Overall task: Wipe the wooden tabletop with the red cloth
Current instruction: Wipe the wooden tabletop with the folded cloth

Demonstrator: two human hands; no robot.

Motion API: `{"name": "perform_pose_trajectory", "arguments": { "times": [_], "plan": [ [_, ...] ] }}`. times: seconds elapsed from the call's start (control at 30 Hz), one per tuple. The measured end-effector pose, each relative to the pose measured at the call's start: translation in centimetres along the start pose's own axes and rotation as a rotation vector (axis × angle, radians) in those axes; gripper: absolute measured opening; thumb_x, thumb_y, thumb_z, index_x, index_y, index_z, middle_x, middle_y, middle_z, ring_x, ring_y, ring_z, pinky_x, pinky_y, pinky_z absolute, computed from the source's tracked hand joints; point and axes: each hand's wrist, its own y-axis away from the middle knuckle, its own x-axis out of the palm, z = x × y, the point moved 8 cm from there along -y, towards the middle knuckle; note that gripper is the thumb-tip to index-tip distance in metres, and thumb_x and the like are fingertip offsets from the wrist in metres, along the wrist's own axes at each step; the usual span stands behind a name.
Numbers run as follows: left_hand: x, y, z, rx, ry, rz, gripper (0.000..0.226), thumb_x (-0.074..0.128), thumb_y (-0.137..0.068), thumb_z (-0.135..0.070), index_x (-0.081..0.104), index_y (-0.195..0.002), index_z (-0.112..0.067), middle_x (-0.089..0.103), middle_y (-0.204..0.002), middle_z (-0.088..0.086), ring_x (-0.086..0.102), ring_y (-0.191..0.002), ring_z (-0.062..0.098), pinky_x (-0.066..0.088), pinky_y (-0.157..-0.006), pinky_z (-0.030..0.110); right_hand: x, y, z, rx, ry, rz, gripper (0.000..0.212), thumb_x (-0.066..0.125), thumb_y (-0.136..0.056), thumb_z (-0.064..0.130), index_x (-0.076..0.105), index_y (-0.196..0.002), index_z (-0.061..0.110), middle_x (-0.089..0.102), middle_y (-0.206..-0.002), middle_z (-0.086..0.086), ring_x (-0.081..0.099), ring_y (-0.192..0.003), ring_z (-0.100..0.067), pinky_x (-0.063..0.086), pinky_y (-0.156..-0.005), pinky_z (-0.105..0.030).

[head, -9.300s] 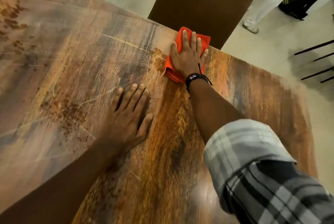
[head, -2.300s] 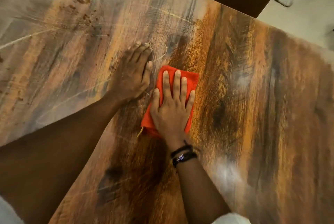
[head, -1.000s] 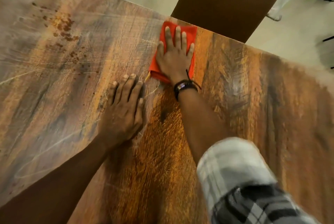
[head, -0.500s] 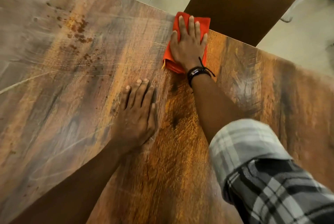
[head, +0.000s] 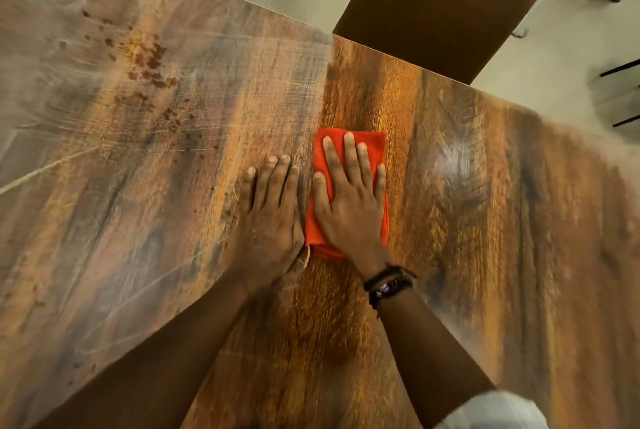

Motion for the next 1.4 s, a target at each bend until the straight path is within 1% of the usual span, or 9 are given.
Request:
{"name": "perform_pose_trajectory", "arguments": {
  "times": [0.23,0.37,0.63,0.77,0.87,0.97,1.1,1.27,1.4],
  "plan": [
    [0.6,0.1,0.4,0.018,0.071,-0.005,0.063,0.024,-0.096,-0.029,0.032,-0.151,0.001,0.029,-0.159,0.019,0.019,-0.151,0.033,0.018,-0.120,0.057,0.1,-14.7,-0.6,0.135,-0.023,0.051,0.057,0.024,-0.105,0.048,0.013,-0.159,0.034,0.003,-0.169,0.001,-0.002,-0.156,-0.020,-0.006,-0.124,-0.052],
    [0.5,0.1,0.4,0.039,0.095,-0.029,0.062,0.025,-0.097,-0.029,0.034,-0.150,0.001,0.031,-0.158,0.020,0.022,-0.150,0.034,0.018,-0.121,0.056,0.0,-16.0,-0.4,0.142,-0.017,0.075,0.057,0.022,-0.107,0.047,0.008,-0.160,0.033,-0.002,-0.169,0.000,-0.005,-0.155,-0.020,-0.009,-0.123,-0.049],
    [-1.0,0.2,1.1,-0.130,0.346,-0.132,0.052,0.029,-0.104,-0.030,0.042,-0.146,-0.003,0.040,-0.154,0.015,0.028,-0.147,0.024,0.015,-0.125,0.041,0.6,-1.6,1.6,0.033,-0.015,-0.004,0.057,0.023,-0.105,0.047,0.015,-0.160,0.033,0.006,-0.169,-0.001,0.001,-0.156,-0.020,-0.004,-0.124,-0.050],
    [-1.3,0.5,1.2,-0.148,0.433,-0.137,0.058,0.024,-0.103,-0.037,0.046,-0.144,-0.003,0.043,-0.152,0.014,0.032,-0.146,0.024,0.019,-0.123,0.043,1.0,9.5,2.6,0.021,-0.007,-0.014,0.057,0.023,-0.104,0.046,0.016,-0.159,0.033,0.007,-0.168,0.001,-0.001,-0.156,-0.016,0.002,-0.125,-0.050],
    [-1.1,0.4,1.4,-0.158,0.458,-0.146,0.058,0.023,-0.103,-0.038,0.048,-0.142,-0.003,0.045,-0.151,0.013,0.034,-0.145,0.023,0.021,-0.122,0.044,1.4,12.8,2.9,0.009,-0.024,-0.001,0.057,0.028,-0.104,0.046,0.019,-0.159,0.034,0.010,-0.168,0.002,0.000,-0.155,-0.014,0.003,-0.125,-0.051],
    [-1.0,0.5,1.5,-0.170,0.475,-0.153,0.059,0.023,-0.103,-0.039,0.049,-0.142,-0.003,0.046,-0.150,0.013,0.035,-0.144,0.022,0.022,-0.122,0.043,1.0,9.9,2.5,0.013,-0.019,-0.027,0.056,0.028,-0.103,0.046,0.022,-0.158,0.035,0.013,-0.168,0.003,0.004,-0.155,-0.014,0.006,-0.125,-0.051],
    [-1.1,0.6,1.5,-0.192,0.521,-0.169,0.059,0.023,-0.103,-0.039,0.048,-0.143,-0.003,0.046,-0.151,0.012,0.035,-0.144,0.021,0.019,-0.124,0.036,1.0,0.1,2.1,0.018,0.003,-0.036,0.057,0.024,-0.104,0.048,0.019,-0.159,0.034,0.010,-0.168,0.001,0.005,-0.156,-0.019,0.001,-0.124,-0.051],
    [-1.0,0.3,1.8,-0.199,0.546,-0.190,0.057,0.024,-0.104,-0.036,0.044,-0.145,-0.003,0.042,-0.154,0.010,0.032,-0.146,0.018,0.014,-0.124,0.029,0.9,-14.2,2.2,0.091,-0.009,0.041,0.055,0.022,-0.107,0.047,0.011,-0.159,0.034,0.003,-0.169,0.000,-0.001,-0.156,-0.020,-0.007,-0.123,-0.050],
    [-0.7,0.3,1.7,-0.203,0.552,-0.185,0.055,0.023,-0.105,-0.036,0.039,-0.149,-0.006,0.037,-0.157,0.007,0.024,-0.149,0.012,0.009,-0.124,0.026,0.6,-19.3,2.1,0.095,-0.009,0.075,0.056,0.022,-0.106,0.047,0.011,-0.159,0.034,0.002,-0.169,0.000,-0.002,-0.156,-0.020,-0.008,-0.123,-0.049]
  ]
}}
